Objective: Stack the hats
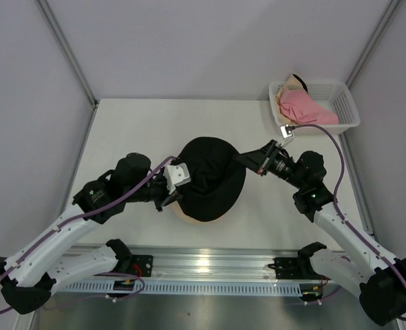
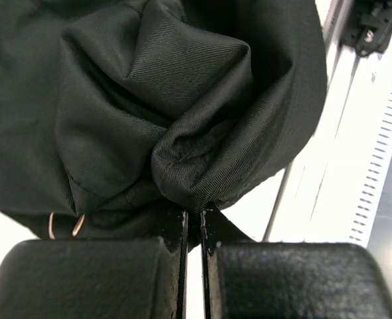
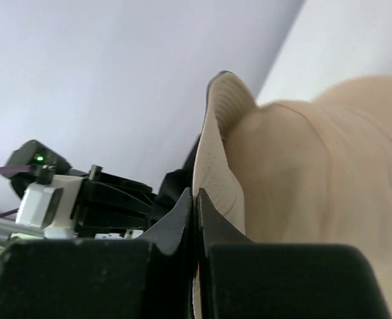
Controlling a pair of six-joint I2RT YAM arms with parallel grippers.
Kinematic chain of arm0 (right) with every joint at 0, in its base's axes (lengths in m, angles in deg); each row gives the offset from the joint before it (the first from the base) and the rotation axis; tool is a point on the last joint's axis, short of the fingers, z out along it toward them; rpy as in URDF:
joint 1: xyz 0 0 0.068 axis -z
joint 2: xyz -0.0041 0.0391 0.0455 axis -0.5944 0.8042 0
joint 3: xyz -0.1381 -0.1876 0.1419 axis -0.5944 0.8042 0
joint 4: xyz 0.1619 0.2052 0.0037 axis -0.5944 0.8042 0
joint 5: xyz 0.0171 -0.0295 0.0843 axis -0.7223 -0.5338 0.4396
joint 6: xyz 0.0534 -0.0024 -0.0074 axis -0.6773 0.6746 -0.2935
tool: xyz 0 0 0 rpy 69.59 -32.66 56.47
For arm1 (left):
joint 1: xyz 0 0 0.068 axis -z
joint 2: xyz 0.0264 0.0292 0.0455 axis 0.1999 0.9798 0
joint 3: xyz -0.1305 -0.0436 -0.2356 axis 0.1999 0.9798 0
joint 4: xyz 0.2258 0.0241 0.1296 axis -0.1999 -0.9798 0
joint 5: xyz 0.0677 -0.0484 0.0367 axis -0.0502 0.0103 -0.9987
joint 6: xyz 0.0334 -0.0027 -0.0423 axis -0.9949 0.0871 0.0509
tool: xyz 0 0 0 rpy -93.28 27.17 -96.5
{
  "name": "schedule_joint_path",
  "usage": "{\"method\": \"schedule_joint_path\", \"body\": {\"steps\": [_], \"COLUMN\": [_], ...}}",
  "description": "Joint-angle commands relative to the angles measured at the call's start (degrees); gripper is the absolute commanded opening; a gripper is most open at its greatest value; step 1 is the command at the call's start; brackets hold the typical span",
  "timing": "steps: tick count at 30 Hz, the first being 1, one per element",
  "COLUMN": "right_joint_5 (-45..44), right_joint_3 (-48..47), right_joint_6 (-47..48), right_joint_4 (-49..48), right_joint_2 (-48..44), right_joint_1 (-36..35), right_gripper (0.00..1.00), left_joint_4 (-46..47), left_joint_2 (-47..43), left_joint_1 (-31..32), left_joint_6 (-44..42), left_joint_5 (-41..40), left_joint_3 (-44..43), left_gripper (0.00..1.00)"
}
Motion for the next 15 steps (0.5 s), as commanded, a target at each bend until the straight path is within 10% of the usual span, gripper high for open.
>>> {"method": "schedule_joint_path", "body": {"steps": [1,10,15], "right_joint_5": [-0.4,-6.2,-7.3], "right_joint_3": [-0.3,13.6,14.6], "right_joint_6": [-5.2,-12.6,-4.0], "right_joint_4": [-14.2,-24.7,-14.6], "right_joint_2": [0.4,-0.4,-1.8], "right_joint_1": [0.1,2.7,3.6], "right_gripper": [0.00,0.00,0.00], "left_joint_4": [-0.5,-0.8,0.6], "left_joint_2": [-1.2,3.5,6.0], "left_joint_1": [0.4,0.5,0.4], "left_joint_6": [-1.0,-2.3,-2.2], "left_joint_5": [-3.7,-3.2,-4.3], "left_joint_3": [-3.9,-3.7,-2.1], "left_gripper": [0.01,0.01,0.01]}}
